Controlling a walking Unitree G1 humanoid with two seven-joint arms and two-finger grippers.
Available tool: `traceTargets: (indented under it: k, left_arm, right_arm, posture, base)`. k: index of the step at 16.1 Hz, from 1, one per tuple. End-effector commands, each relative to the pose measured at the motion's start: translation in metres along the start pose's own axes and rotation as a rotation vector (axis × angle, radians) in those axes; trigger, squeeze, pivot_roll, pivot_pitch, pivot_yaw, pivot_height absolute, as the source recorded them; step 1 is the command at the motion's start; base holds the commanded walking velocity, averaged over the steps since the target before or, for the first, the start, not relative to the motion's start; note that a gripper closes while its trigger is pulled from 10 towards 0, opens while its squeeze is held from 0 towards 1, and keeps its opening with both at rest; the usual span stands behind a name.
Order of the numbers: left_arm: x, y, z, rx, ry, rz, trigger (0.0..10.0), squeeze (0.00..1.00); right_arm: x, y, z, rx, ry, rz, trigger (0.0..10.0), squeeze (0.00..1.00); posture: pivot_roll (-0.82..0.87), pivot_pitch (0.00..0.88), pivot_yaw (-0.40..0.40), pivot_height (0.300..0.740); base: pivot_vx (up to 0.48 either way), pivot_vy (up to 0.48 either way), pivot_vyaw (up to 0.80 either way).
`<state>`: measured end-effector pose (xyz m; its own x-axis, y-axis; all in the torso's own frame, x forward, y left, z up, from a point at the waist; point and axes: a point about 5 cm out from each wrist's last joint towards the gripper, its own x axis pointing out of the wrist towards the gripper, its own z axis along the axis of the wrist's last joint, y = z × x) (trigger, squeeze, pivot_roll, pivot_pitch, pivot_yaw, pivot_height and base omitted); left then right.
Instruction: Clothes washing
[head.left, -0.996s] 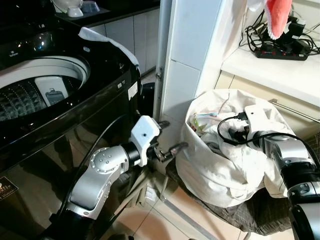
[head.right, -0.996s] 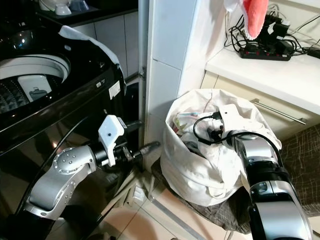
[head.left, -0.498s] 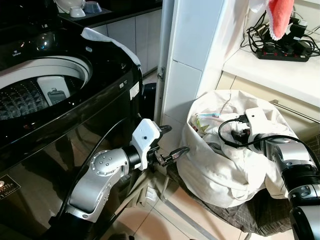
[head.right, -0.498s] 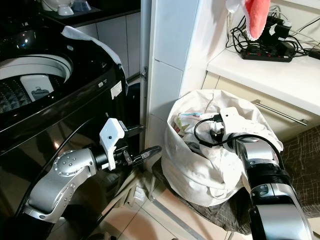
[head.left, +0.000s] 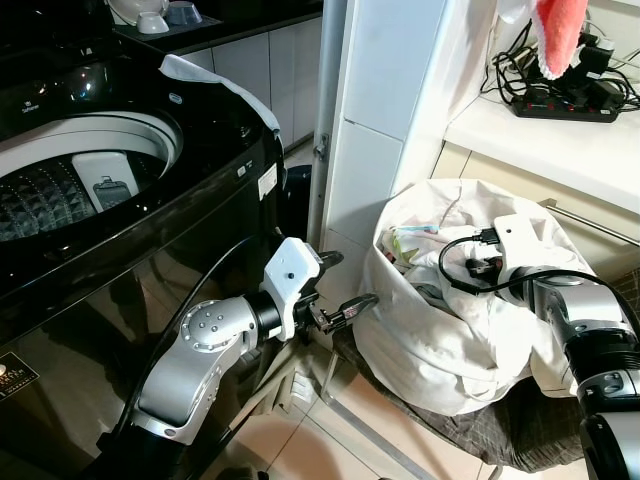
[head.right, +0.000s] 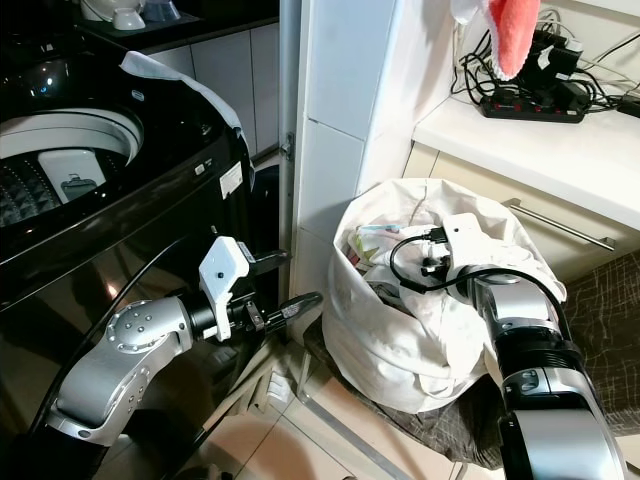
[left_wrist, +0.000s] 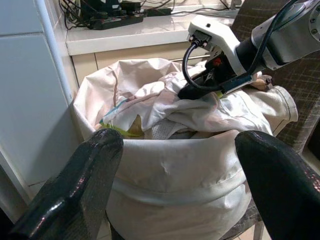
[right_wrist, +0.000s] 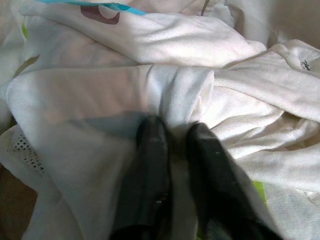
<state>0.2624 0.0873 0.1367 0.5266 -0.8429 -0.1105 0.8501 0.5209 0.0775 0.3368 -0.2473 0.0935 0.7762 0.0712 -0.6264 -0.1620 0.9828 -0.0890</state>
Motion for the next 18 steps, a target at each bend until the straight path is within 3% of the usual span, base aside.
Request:
traceTargets:
  k: [1,13,18]
  left_arm:
    - [0.002,-0.001,0.007,0.025,-0.010,-0.016,10.0,0.00]
    - [0.000,0.006,0.005,0.029,-0.007,0.041,10.0,0.00]
    - [-0.002,0.021,0.012,0.067,-0.047,0.143,10.0,0.00]
  right_arm:
    - [-0.001,-0.004,-0.009,0.011,0.036,-0.010,0.0,0.00]
    - [-0.006,-0.013,-0.003,0.049,-0.006,-0.040,0.0,0.00]
    - [-0.032,-0.032,0.035,0.065,-0.176,-0.090,0.0,0.00]
  posture:
    - [-0.01,0.000,-0.044,0.740]
    - [0.00,0.000,-0.061,0.740]
    - [-0.02,0.000,-0.038,0.740]
  base:
    - [0.000,0.000,0.00]
    - [0.000,0.000,0.00]
    - [0.000,0.000,0.00]
